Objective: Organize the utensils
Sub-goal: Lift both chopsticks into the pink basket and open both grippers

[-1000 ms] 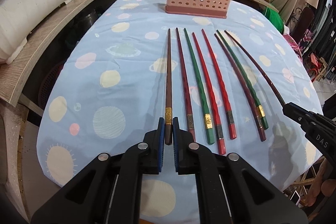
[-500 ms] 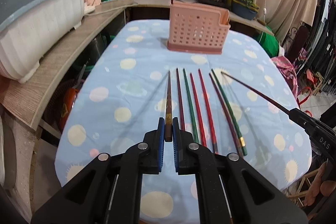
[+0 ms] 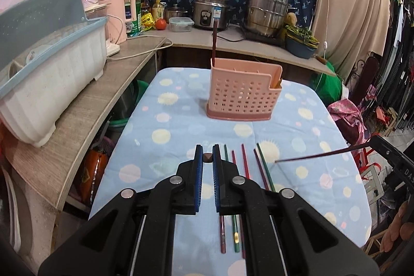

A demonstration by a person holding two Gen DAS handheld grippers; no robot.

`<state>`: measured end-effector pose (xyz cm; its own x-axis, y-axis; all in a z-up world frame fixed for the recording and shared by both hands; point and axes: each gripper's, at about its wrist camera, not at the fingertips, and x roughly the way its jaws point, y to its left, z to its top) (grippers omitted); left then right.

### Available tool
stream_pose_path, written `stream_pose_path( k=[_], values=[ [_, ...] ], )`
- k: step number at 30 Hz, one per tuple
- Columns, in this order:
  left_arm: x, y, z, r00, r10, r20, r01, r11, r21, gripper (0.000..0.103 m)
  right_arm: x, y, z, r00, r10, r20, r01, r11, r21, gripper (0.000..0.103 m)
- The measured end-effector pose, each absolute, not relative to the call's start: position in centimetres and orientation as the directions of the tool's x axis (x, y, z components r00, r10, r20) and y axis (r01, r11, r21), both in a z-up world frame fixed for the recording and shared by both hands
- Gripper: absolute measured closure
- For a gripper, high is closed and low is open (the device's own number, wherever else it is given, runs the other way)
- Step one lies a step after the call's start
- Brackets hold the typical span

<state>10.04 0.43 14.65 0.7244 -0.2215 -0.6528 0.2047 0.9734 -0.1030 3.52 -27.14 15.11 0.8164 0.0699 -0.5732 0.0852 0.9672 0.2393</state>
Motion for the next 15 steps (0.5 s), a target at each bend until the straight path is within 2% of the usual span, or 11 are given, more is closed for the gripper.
stream_pose_path(
  k=[15],
  values=[
    [15.4,-0.1,18.7,0.772,-0.219,-0.597,0.187,0.975,-0.117,0.096,9.2,-27.8,18.4,0.851,0.083,-0.518,0.061,0.965,0.254,0.096]
  ],
)
